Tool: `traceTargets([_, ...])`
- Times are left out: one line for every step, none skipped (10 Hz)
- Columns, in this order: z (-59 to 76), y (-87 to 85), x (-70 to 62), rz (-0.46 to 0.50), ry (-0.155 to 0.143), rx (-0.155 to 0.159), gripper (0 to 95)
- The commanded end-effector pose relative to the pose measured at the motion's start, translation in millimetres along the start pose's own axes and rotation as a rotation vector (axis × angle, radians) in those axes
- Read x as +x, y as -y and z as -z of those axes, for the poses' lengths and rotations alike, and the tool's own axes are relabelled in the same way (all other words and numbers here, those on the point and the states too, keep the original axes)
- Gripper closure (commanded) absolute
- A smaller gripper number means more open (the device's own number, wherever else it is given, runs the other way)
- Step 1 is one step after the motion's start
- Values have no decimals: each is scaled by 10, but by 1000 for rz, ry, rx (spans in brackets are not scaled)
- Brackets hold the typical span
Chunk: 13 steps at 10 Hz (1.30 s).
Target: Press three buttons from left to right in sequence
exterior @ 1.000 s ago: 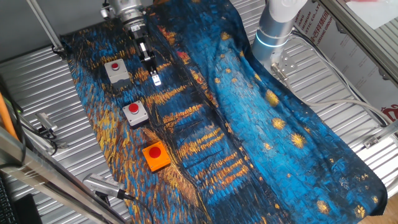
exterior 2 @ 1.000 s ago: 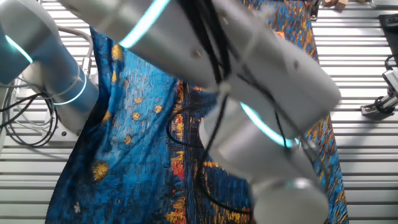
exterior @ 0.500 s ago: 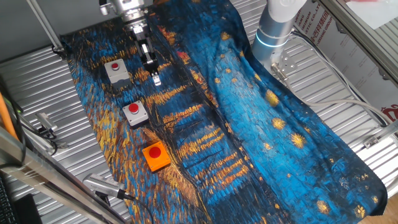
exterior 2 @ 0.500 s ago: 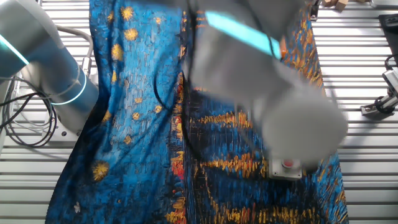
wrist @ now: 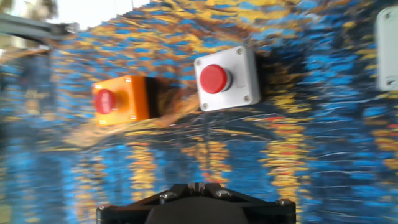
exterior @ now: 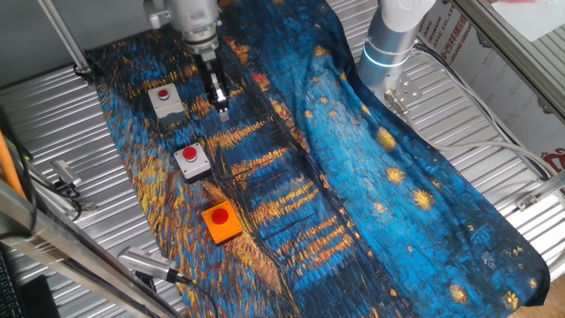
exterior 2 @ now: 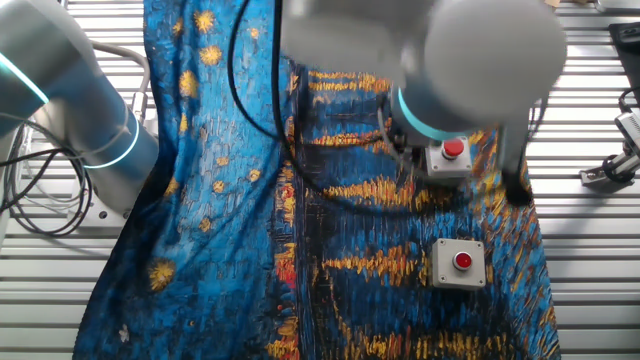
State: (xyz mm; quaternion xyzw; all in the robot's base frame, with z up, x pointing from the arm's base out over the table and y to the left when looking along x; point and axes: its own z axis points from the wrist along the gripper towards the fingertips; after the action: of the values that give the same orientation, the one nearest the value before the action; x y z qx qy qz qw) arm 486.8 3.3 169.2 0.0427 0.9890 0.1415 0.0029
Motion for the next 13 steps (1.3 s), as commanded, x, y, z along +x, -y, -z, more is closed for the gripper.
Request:
traceTargets([-16,35,-4,20,5,99,950])
traceTargets([-24,52,-8,30,2,130,950])
traceTargets([-31,70,-11,50,0,163,950])
traceTargets([-22,146,-34,81,-6,197,950])
traceTargets([26,232,-83,96,-17,201,950])
traceTargets([89,306,-130,113,-30,213,950])
traceTargets([170,386,-182,138,-39,255,950])
traceTargets([226,453,-219,167,-45,290,950])
traceTargets([284,545,-259,180,-47,291,950])
traceTargets([319,646,-308,192,-50,293,950])
traceTargets([325,744,-350,203,-56,285,950])
traceTargets([315,817,-376,217,-59,289,950])
traceTargets([277,911,-405,223,-60,283,950])
